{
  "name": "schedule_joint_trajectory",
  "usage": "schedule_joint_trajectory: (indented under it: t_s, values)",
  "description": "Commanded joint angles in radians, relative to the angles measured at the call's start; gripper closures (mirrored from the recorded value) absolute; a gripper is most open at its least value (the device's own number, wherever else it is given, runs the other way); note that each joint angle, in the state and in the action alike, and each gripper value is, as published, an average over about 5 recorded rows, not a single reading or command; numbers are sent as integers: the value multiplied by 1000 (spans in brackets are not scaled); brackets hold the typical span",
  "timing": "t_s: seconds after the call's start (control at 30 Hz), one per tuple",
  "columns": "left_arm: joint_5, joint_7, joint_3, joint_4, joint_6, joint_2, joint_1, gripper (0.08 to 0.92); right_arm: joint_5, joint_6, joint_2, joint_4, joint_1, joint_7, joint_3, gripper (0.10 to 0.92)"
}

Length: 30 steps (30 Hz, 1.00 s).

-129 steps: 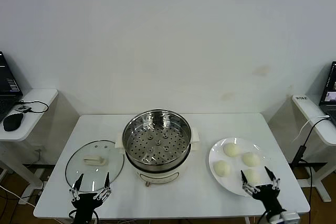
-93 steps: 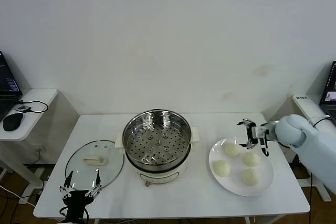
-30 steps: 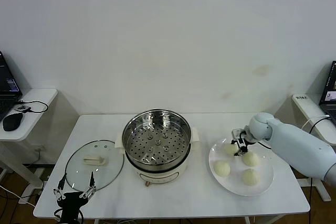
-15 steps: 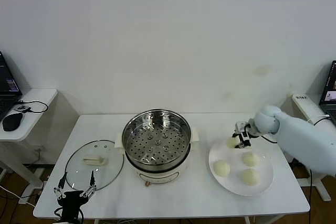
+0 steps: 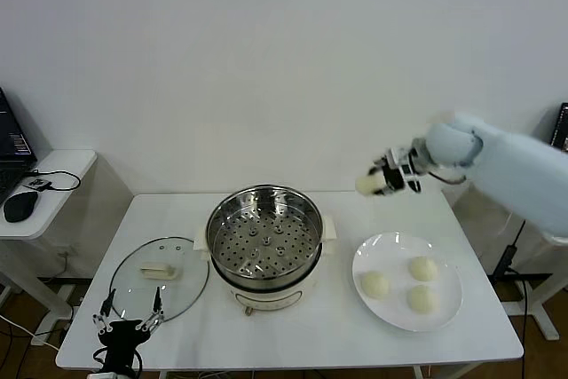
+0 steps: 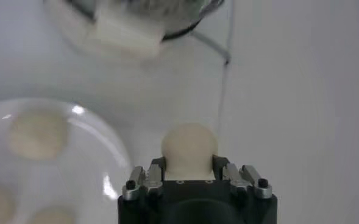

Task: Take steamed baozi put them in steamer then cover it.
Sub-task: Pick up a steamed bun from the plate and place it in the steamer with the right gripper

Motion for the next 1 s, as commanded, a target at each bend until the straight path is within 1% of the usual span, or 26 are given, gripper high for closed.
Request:
schedule_joint_trajectory:
  t_s: [0.03, 0.13, 0.27, 0.43, 0.6, 0.87, 1.0]
  values:
    - [-4, 0, -2, 0, 2, 2, -1, 177, 107, 107, 238, -17, 175, 47, -163, 541]
    - [-7, 1, -8, -5, 3, 2, -2, 177, 67, 187, 319, -54, 158, 57, -194, 541]
    - [-10, 1, -16, -9, 4, -1, -4, 177, 13, 318, 395, -114, 132, 28, -224, 536]
    - [-16, 1, -29, -11, 4, -2, -6, 177, -55, 451, 438, -156, 89, -6, -257, 531]
    - [-21, 0, -40, -13, 5, -7, -6, 177, -198, 568, 455, -223, 28, 4, -259, 496]
    - [-25, 0, -49, -20, 8, -13, -5, 177, -369, 691, 486, -385, -84, 64, -209, 482]
    - [-25, 0, -53, -21, 9, -13, -6, 177, -392, 720, 506, -434, -113, 96, -187, 482]
